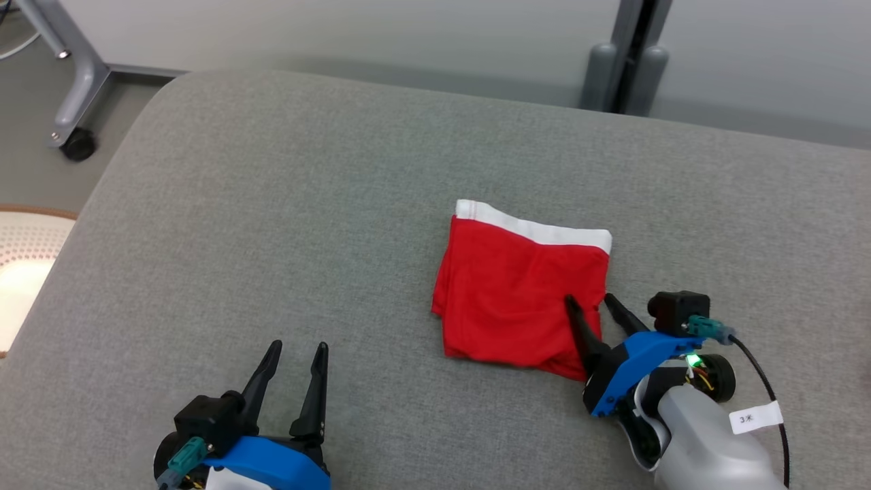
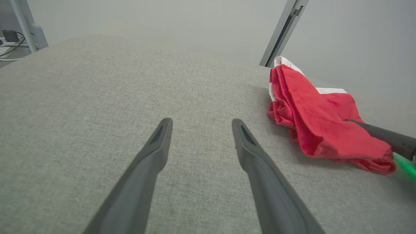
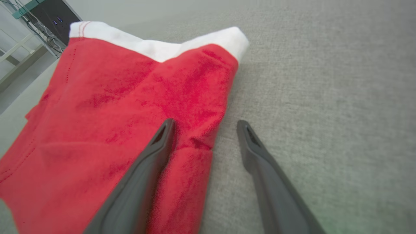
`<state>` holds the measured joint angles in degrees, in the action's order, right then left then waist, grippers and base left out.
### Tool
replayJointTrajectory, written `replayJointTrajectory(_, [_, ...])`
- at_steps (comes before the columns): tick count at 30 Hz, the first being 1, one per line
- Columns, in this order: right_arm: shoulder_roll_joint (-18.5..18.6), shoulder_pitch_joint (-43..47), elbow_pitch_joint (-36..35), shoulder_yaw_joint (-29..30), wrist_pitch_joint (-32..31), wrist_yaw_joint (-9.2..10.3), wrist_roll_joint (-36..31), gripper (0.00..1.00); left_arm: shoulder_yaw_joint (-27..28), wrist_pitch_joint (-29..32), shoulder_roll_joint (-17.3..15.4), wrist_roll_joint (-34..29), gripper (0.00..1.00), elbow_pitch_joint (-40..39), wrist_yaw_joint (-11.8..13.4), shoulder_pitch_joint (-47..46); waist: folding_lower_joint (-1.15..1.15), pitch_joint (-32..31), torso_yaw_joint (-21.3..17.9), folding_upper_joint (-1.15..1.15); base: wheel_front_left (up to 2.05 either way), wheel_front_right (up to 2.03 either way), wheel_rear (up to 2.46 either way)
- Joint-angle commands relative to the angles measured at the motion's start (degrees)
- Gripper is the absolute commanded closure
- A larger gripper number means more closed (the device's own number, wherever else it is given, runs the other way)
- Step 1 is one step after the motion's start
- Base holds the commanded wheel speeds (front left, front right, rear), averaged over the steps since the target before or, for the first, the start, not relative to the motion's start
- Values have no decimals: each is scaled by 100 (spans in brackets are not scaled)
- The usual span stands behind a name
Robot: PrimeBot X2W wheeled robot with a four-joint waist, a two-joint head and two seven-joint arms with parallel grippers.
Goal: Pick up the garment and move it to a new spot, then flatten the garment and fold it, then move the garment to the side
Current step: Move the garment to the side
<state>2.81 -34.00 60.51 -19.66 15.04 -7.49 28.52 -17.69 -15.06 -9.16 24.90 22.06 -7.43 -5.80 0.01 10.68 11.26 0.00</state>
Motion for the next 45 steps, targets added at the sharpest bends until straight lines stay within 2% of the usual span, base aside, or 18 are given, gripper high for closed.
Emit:
replayJointTrajectory(1, [21, -53, 119, -40, -2, -1, 126, 0, -9, -14, -47, 33, 0, -16, -11, -76, -1, 126, 136, 0, 0, 0, 0])
replayJointTrajectory(2, [9, -64, 222, -112, -13, -1, 239, 30, -14, -14, -53, 43, 0, -19, -11, -78, -1, 129, 143, 0, 0, 0, 0])
replayJointTrajectory(3, [-11, -49, 260, -184, -12, -2, 330, 100, 11, -14, -68, 64, 0, -24, -11, -73, -1, 131, 128, 0, 0, 0, 0])
replayJointTrajectory(6, [2, -16, 259, -201, -8, -1, 468, 100, 75, -14, -93, 64, 0, -43, -11, 12, -1, 93, -39, 0, 0, 0, 0])
replayJointTrajectory(10, [58, 141, 116, 36, 1, 5, 360, 100, 117, -14, -27, 31, 0, -73, -11, 85, -1, -83, -474, 0, 0, 0, 0])
replayJointTrajectory(21, [43, 849, -355, 70, 0, 6, 136, 100, -279, -14, 110, -81, 0, -305, -11, 134, -1, -427, -2319, 0, 0, 0, 0])
replayJointTrajectory(27, [35, 1138, -525, -55, 1, 6, 144, 100, -331, -14, 195, -121, 0, -345, -11, 206, -1, -402, -3016, 0, 0, 0, 0])
replayJointTrajectory(32, [24, 1156, -645, -64, 4, 3, 3, 100, -330, -14, 174, -175, 0, -340, -11, 261, -1, -322, -3201, 0, 0, 0, 0])
replayJointTrajectory(36, [23, 743, -573, 78, 8, 2, -386, 100, -401, -14, 101, -203, 0, -278, -11, 300, -1, -194, -3146, 0, 0, 0, 0])
replayJointTrajectory(42, [29, -321, -160, 816, -66, 1, -1297, 100, -321, -14, -33, -184, 0, -185, -11, 300, -1, 44, -2875, 0, 0, 0, 0])
replayJointTrajectory(45, [277, -851, 113, 1234, -404, 1, -1879, 100, -199, -14, -101, -178, 0, -164, -11, 245, -1, 172, -2707, 0, 0, 0, 0])
